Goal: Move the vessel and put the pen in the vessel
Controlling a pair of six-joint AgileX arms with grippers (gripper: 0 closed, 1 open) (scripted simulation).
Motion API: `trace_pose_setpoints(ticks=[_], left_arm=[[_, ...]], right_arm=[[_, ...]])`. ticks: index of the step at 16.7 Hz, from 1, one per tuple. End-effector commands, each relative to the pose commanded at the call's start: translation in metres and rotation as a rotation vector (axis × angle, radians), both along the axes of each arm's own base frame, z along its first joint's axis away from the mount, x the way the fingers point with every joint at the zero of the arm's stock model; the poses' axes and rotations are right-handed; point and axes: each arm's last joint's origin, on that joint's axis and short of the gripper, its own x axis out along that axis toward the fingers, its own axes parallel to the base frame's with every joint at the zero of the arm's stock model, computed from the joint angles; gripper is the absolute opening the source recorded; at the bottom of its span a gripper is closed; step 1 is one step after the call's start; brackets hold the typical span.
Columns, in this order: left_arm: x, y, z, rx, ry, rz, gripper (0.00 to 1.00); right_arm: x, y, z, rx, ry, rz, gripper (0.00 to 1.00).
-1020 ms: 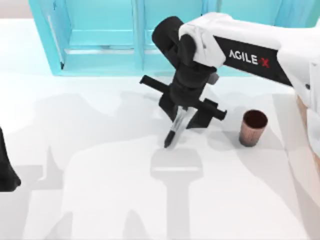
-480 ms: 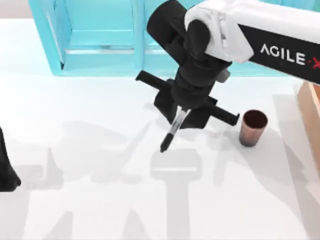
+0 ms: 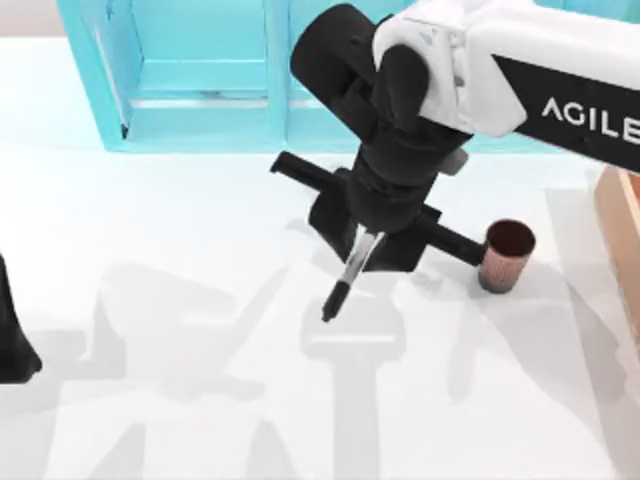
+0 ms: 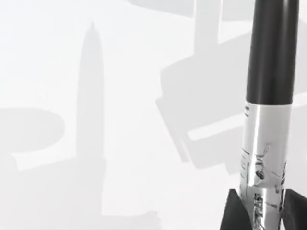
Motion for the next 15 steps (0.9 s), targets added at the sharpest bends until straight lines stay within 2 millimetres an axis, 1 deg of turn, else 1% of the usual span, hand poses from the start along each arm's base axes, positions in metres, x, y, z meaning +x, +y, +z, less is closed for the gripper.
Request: trace_pose_setpoints(ticks=[3,6,11,15], left_arm=[[0.0,0.0,0.0,0.0,0.0,0.0,1.0],[0.0,0.0,0.0,0.0,0.0,0.0,1.0],[0.0,0.0,0.0,0.0,0.0,0.0,1.0],[0.0,0.0,0.0,0.0,0.0,0.0,1.0]], right_arm=[[-0.001,0.001,-0.004,-0.011,-0.059,0.039,0.0],[-0.001,0.004,-0.015,-0.046,-0.202,0.126,0.0],[-0.005,0.008,-0.05,-0.153,-0.562,0.293,0.0],[-0.02,0.004,-0.082,-0.293,-0.879,0.385,0.0]])
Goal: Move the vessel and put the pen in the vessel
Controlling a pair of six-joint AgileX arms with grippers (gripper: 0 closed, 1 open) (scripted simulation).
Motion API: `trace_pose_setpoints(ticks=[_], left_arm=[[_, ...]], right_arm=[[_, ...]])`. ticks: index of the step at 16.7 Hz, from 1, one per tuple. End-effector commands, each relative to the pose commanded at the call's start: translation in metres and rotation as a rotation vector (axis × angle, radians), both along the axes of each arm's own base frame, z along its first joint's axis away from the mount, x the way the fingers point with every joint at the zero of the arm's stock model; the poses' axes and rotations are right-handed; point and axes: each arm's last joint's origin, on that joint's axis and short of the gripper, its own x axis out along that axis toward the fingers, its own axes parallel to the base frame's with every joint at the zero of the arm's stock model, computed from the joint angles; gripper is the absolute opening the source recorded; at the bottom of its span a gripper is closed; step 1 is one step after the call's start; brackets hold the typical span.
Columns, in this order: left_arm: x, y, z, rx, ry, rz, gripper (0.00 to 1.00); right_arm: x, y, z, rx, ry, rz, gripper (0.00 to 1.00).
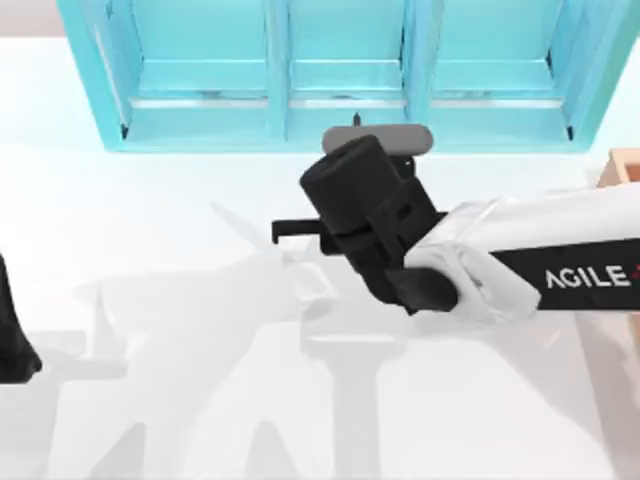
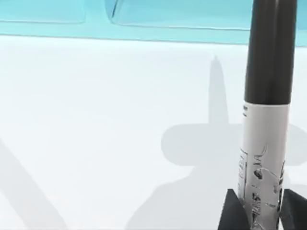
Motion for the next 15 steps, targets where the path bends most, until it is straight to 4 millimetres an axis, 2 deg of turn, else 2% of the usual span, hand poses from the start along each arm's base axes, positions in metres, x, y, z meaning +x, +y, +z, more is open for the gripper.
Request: trace_pose_setpoints(ticks=[3,6,11,15], left_arm=[[0.0,0.0,0.0,0.0,0.0,0.0,1.0],[0.0,0.0,0.0,0.0,0.0,0.0,1.0],[0.0,0.0,0.0,0.0,0.0,0.0,1.0],[0.0,0.0,0.0,0.0,0.0,0.0,1.0]], right_arm=[[-0.02,-0.012,-0.016,-0.097,-0.222,0.01,0.0],[-0.044,-0.03,-0.02,-0.18,-0.404,-0.025,0.0],[-0.078,-0.059,-0.003,-0.238,-0.608,-0.139,0.0],[-0.096,-0.075,0.022,-0.179,-0.721,-0.246,0.0]])
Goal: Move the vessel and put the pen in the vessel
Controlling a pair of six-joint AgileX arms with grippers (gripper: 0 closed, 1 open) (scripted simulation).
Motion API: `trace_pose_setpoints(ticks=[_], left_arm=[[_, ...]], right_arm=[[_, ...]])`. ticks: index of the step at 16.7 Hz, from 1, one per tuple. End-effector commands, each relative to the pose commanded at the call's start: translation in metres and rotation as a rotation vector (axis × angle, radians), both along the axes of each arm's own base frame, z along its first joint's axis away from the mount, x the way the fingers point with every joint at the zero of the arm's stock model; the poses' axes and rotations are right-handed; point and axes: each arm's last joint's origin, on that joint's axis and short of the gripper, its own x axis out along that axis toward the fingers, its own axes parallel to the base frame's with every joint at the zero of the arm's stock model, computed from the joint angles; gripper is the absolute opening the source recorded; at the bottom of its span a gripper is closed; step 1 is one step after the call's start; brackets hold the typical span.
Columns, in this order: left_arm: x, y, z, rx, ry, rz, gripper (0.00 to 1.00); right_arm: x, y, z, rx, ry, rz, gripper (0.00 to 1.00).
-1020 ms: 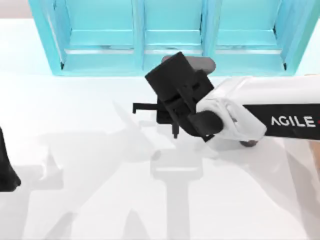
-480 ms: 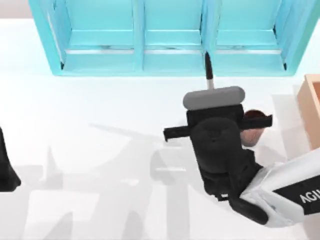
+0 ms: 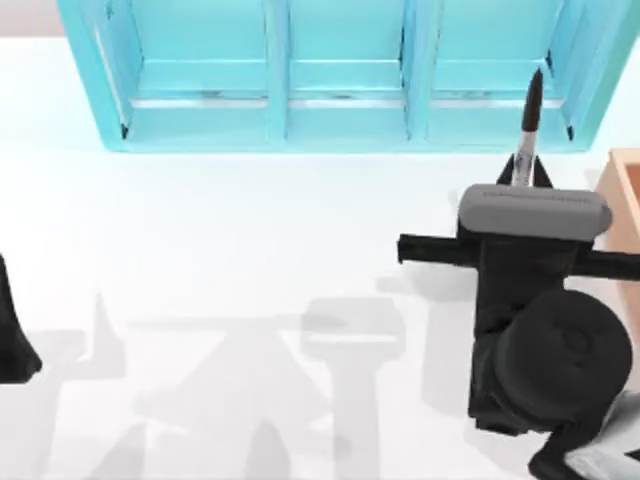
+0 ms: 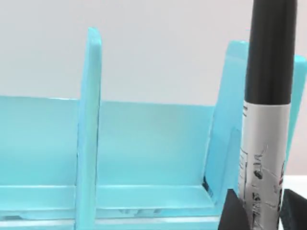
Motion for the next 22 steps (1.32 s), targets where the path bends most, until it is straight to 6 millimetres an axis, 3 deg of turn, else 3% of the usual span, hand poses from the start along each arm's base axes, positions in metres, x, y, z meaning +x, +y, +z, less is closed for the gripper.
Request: trace_pose_setpoints(ticks=[4,11,18,22], left_arm=[[0.0,0.0,0.0,0.0,0.0,0.0,1.0],[0.0,0.0,0.0,0.0,0.0,0.0,1.0],[0.0,0.0,0.0,0.0,0.0,0.0,1.0],[0.0,0.0,0.0,0.0,0.0,0.0,1.0]], right_arm=[[-0.009,-0.008,0.017,0.079,-0.075,-0.032,0.0],[-0.007,-0.009,0.017,0.086,-0.08,-0.037,0.0],[0.032,-0.019,0.006,0.084,-0.079,-0.033,0.0],[0.032,-0.019,0.006,0.086,-0.08,-0.033,0.0]])
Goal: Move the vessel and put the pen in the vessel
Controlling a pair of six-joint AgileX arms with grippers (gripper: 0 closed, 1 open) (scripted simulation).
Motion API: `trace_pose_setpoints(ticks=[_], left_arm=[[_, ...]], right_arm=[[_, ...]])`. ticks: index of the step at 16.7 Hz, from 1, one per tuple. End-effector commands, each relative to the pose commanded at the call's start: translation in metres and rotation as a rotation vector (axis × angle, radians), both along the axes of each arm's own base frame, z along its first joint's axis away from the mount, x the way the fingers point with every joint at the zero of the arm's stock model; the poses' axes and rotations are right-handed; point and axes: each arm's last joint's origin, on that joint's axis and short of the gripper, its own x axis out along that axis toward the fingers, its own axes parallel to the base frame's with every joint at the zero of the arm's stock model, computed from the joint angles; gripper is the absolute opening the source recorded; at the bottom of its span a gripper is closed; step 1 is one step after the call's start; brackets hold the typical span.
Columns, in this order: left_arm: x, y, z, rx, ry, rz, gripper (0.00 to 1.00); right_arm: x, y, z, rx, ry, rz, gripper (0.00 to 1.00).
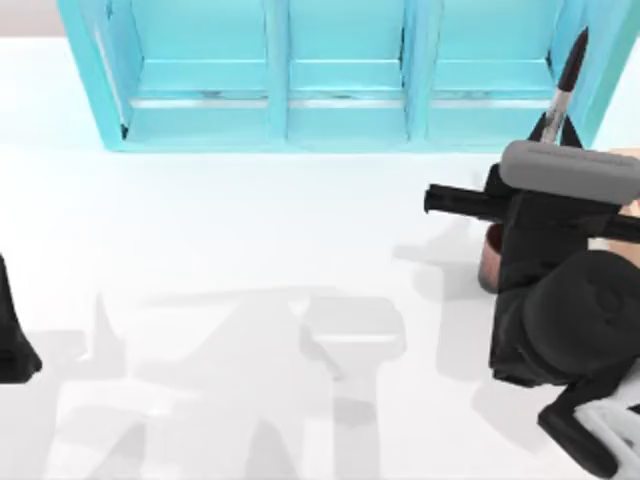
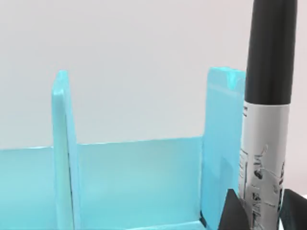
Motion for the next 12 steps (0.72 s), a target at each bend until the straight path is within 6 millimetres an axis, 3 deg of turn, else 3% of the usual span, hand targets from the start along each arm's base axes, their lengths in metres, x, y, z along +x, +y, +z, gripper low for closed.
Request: trace_pose_setpoints(ticks=[12], left_arm=[[0.0,0.0,0.0,0.0,0.0,0.0,1.0]], right_arm=[[0.0,0.0,0.0,0.0,0.0,0.0,0.9]])
